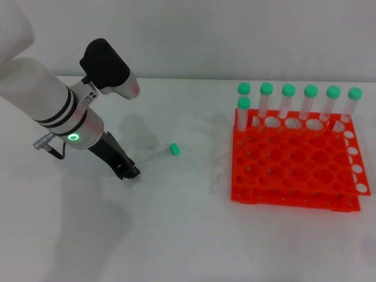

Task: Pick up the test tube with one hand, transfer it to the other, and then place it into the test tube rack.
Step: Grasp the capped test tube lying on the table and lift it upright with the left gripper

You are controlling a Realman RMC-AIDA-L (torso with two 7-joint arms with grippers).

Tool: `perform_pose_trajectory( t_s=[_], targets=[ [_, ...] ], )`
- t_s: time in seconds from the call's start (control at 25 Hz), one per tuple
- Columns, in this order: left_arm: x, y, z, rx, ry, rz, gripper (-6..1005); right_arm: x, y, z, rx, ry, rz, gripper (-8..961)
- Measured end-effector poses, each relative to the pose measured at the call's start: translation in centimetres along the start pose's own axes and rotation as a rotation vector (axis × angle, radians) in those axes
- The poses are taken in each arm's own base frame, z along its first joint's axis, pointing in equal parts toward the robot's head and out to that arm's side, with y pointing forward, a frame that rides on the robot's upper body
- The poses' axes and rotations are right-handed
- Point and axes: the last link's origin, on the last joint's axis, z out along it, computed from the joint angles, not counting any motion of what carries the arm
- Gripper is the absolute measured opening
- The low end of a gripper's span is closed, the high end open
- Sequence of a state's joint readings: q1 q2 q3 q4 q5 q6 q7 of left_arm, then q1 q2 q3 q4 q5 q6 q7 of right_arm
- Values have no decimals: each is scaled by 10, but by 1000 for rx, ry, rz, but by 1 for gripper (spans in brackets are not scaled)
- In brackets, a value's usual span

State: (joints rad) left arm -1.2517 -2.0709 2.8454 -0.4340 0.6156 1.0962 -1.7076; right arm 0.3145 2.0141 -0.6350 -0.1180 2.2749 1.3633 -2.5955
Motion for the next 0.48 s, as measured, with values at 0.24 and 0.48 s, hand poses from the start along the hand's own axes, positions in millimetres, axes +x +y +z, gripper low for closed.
perform_pose_trajectory(
  t_s=[0.24, 0.48],
  targets=[
    [2, 0, -1, 1, -4, 6, 185, 0, 0, 0, 0, -1, 0, 832],
    [8, -4, -2, 28, 27, -2, 185, 0, 0, 0, 3, -3, 0, 832]
  ],
)
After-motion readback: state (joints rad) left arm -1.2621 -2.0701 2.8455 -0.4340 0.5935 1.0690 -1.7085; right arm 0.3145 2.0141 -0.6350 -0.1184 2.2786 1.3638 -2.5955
